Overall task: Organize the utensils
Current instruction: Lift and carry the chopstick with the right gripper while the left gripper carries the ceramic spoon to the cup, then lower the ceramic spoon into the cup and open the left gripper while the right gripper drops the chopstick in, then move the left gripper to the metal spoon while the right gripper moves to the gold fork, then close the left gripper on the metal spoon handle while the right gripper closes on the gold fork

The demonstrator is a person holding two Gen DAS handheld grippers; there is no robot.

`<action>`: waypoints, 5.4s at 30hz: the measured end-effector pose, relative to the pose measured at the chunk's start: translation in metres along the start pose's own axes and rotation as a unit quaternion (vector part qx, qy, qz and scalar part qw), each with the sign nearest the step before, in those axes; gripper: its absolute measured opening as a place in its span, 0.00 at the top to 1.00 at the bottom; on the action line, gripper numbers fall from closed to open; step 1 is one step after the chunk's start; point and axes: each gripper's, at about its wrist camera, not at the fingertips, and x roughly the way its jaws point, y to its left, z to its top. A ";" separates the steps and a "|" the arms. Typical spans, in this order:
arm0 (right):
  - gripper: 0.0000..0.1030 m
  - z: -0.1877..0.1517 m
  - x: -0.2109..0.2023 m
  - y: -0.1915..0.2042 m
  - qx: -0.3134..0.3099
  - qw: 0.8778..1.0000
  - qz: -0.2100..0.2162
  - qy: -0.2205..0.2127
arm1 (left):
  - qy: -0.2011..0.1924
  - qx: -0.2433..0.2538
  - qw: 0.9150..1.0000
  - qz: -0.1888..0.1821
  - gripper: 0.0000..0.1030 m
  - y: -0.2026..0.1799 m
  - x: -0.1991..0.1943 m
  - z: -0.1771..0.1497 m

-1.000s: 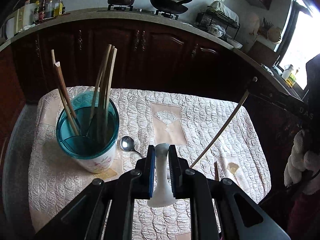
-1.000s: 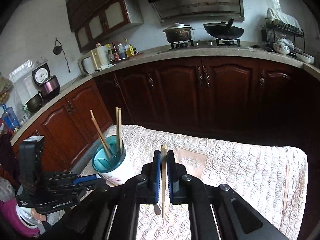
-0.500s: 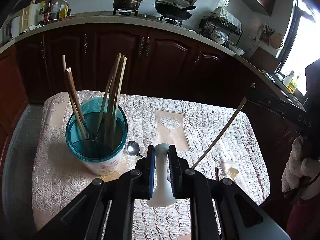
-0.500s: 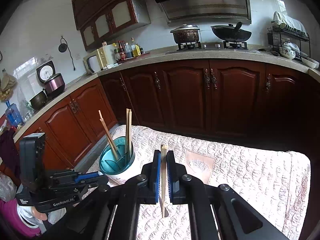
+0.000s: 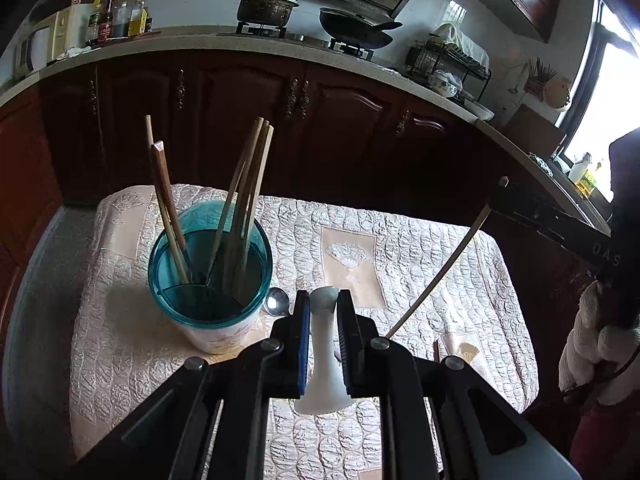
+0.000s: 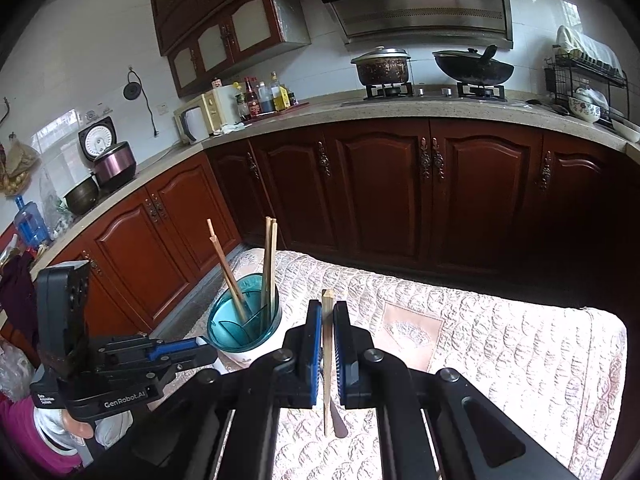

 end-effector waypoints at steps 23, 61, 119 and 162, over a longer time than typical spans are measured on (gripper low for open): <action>0.93 0.072 0.005 0.055 -0.026 0.996 0.065 -0.057 | -0.113 -0.047 0.988 0.091 0.87 0.075 -0.050 0.080; 0.89 0.047 0.178 0.053 0.014 0.995 0.071 0.072 | -0.039 -0.089 0.982 0.164 0.87 0.110 0.063 0.055; 0.86 -0.220 0.138 0.005 0.096 0.954 0.034 0.282 | 0.021 -0.034 0.994 0.098 0.42 0.042 0.023 -0.044; 0.80 -0.211 0.089 -0.155 0.227 0.945 -0.065 0.228 | 0.178 0.108 0.978 -0.005 0.91 -0.020 0.195 -0.076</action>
